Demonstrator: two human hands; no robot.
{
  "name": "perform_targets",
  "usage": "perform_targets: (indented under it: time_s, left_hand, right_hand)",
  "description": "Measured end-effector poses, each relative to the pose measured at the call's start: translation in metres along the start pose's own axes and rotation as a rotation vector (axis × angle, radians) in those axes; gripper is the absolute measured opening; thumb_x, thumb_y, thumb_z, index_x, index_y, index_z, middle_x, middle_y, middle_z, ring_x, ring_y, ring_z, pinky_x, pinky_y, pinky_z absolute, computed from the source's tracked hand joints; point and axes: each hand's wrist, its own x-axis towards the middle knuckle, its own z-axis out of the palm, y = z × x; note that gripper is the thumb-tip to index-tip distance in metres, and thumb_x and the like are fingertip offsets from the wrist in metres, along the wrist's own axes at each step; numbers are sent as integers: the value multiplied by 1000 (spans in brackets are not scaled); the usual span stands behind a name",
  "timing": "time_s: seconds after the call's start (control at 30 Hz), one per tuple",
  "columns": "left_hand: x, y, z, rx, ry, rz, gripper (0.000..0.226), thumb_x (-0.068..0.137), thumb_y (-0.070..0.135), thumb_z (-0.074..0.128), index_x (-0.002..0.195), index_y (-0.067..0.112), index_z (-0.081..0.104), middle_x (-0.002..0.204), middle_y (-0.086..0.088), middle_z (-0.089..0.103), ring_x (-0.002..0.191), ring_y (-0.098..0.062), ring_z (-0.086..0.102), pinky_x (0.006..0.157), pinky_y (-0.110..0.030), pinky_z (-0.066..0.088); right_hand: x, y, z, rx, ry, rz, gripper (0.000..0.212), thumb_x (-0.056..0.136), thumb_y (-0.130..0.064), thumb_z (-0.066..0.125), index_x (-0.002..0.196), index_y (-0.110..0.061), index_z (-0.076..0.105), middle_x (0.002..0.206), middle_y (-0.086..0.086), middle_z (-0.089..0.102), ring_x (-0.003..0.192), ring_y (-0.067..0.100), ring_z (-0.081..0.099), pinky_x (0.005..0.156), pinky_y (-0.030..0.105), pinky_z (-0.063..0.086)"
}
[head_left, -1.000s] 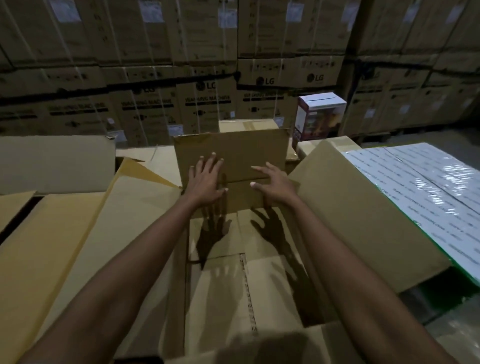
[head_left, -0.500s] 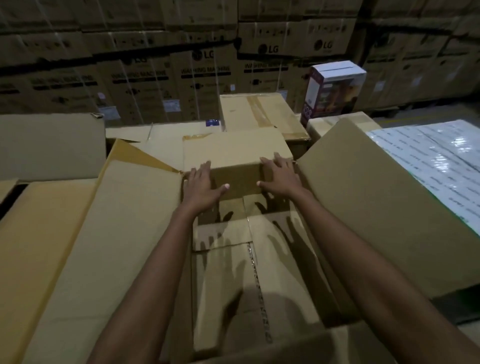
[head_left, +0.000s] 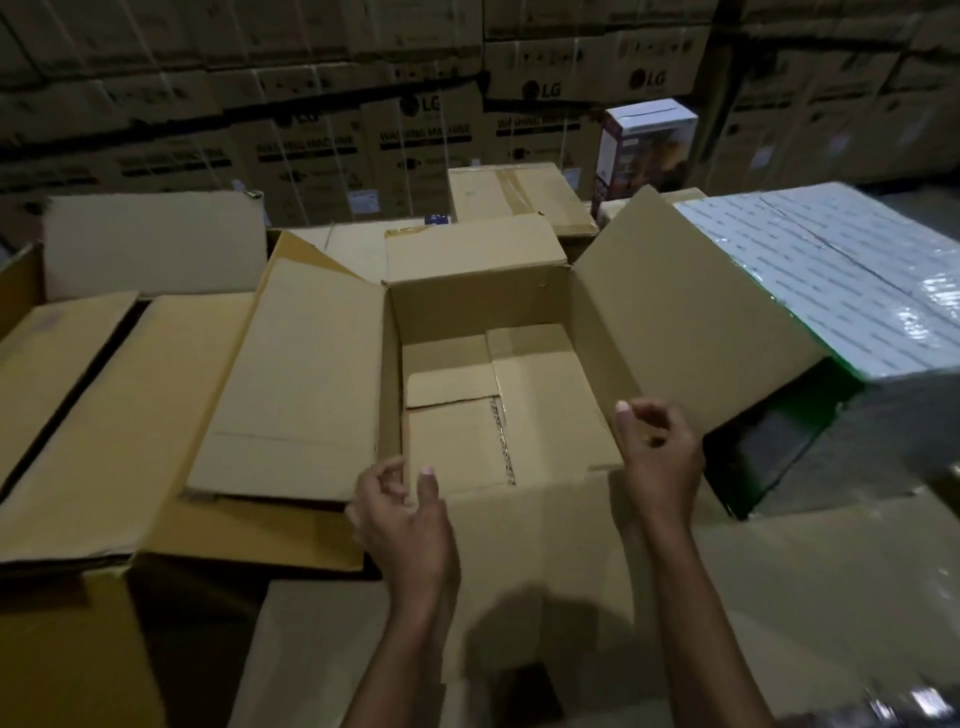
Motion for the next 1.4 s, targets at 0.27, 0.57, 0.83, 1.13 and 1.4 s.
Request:
perform_targets:
  time_s: [0.27, 0.57, 0.83, 1.13, 1.4]
  left_hand:
    - [24, -23, -7, -189, 17, -605, 80, 88, 44, 79, 148, 3, 43, 145, -18, 53, 137, -39, 47, 113, -48, 37]
    - [52, 13, -17, -94, -100, -481, 13, 95, 6, 46, 99, 3, 58, 96, -17, 61, 80, -26, 56, 69, -35, 45]
    - [60, 92, -51, -205, -131, -194, 12, 93, 22, 67, 95, 10, 68, 81, -5, 66, 76, -23, 63, 64, -32, 46]
    - [81, 166, -128, -221, -123, 94, 9, 92, 29, 67, 98, 23, 70, 93, -4, 69, 89, -21, 64, 76, -41, 52]
    - [141, 162, -220, -232, -64, 110, 37, 92, 31, 68, 127, 21, 64, 110, -3, 68, 104, -22, 64, 87, -44, 54]
  right_hand:
    - [12, 38, -10, -110, 59, 440, 76, 89, -38, 78, 150, -10, 41, 150, 19, 50, 135, 42, 50, 107, 50, 43]
    - [4, -6, -18, -230, 141, 352, 61, 108, -51, 43, 105, 2, 73, 112, 25, 71, 103, 42, 65, 79, 40, 43]
    - [20, -66, -51, -71, 253, 210, 65, 104, -50, 52, 104, 11, 73, 110, 32, 72, 98, 44, 67, 84, 44, 49]
    - [7, -109, -35, 104, 67, 1, 95, 100, -68, 33, 113, 23, 53, 111, 49, 58, 101, 61, 61, 75, 41, 35]
    - [-52, -157, 51, 233, -53, -75, 95, 103, -62, 38, 106, 33, 47, 100, 55, 54, 91, 66, 58, 74, 39, 35]
